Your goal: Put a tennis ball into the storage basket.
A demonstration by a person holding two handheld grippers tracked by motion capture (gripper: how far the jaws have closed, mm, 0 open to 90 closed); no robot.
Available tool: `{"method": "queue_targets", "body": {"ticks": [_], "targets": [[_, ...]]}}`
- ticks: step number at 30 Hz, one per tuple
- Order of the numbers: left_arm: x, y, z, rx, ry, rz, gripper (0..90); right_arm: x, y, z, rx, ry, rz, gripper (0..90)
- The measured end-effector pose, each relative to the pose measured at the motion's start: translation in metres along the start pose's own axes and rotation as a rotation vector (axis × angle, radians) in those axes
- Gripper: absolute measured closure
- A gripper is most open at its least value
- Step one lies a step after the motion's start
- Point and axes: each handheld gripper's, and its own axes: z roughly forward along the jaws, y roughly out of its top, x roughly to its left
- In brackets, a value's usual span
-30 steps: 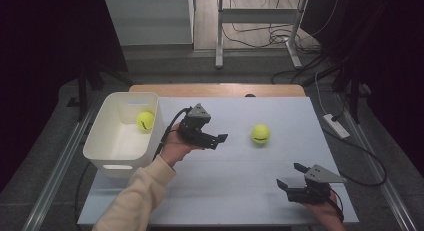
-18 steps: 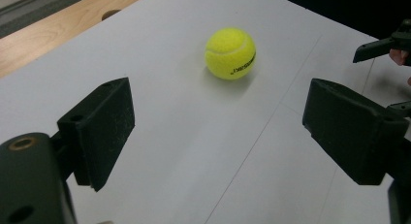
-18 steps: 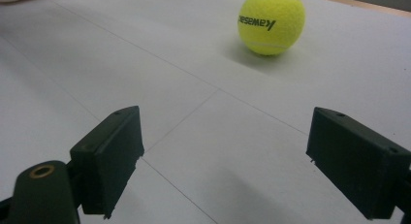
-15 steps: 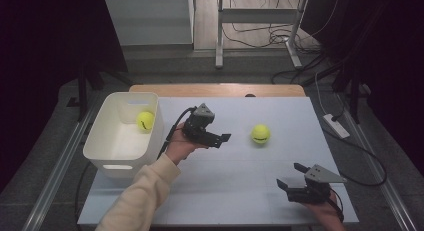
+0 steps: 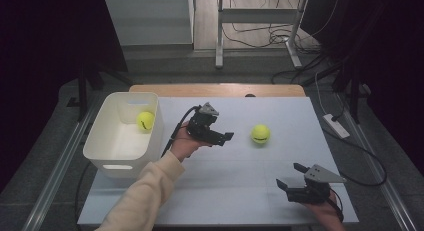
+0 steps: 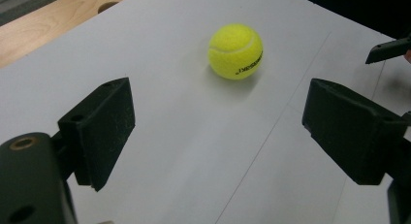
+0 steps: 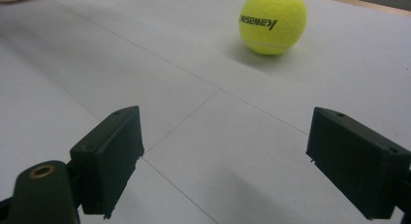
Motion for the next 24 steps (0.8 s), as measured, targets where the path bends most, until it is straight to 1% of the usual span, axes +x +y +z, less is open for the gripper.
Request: {"method": "queue_targets", "body": {"ticks": [7,13,20,24], "targets": [[0.0,0.002,0.008,0.015,0.0,-0.004,12.9,0.0,0.0,0.0,-0.001,0.0,0.0,12.8],[0.0,0.003,0.014,0.018,-0.001,-0.009,12.9,0.0,0.0,0.0,-0.001,0.0,0.001,12.8],[-0.001,0.005,0.023,0.029,-0.009,0.001,12.9,0.0,0.0,0.0,-0.004,0.001,0.001,12.8],[-0.003,0.007,0.028,0.035,-0.015,0.0,12.9,0.0,0.001,0.0,-0.004,0.0,0.002,12.8]]}}
